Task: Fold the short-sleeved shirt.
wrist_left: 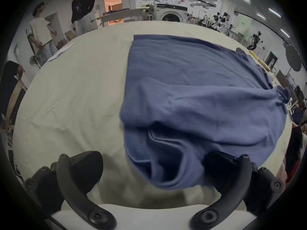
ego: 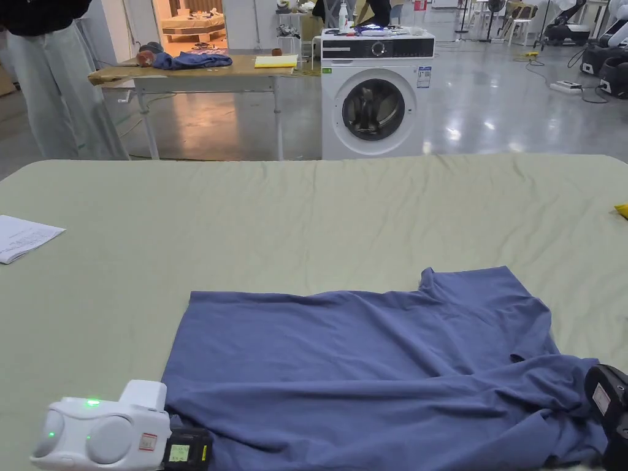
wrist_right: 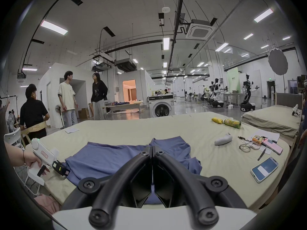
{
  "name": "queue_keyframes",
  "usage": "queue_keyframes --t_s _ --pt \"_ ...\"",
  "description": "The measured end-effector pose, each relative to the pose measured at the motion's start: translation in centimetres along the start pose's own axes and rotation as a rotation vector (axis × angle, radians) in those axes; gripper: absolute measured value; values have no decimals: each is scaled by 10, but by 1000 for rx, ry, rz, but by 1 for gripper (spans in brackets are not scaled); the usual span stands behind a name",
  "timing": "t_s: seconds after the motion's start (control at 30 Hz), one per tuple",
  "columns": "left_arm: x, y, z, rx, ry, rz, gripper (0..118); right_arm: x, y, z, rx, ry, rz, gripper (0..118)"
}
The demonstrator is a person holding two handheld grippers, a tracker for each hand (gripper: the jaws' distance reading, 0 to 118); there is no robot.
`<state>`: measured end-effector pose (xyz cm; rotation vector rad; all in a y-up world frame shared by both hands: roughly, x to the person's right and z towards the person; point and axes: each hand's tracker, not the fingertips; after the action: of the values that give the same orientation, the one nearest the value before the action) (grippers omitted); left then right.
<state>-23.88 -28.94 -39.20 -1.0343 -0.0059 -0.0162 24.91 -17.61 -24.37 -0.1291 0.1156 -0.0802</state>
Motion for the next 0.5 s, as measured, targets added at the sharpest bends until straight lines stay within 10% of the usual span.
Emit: queue_keyframes --t_s 0.13,0.3,0.5 --pt "11 7 16 -28 60 -20 101 11 -5 -1 -35 -35 -36 0" --pt "21 -6 50 92 -38 -80 0 36 -10 -6 -100 -119 -79 0" --pt "-1 -9 83 205 -135 91 0 104 -8 -45 -363 -118 -185 0"
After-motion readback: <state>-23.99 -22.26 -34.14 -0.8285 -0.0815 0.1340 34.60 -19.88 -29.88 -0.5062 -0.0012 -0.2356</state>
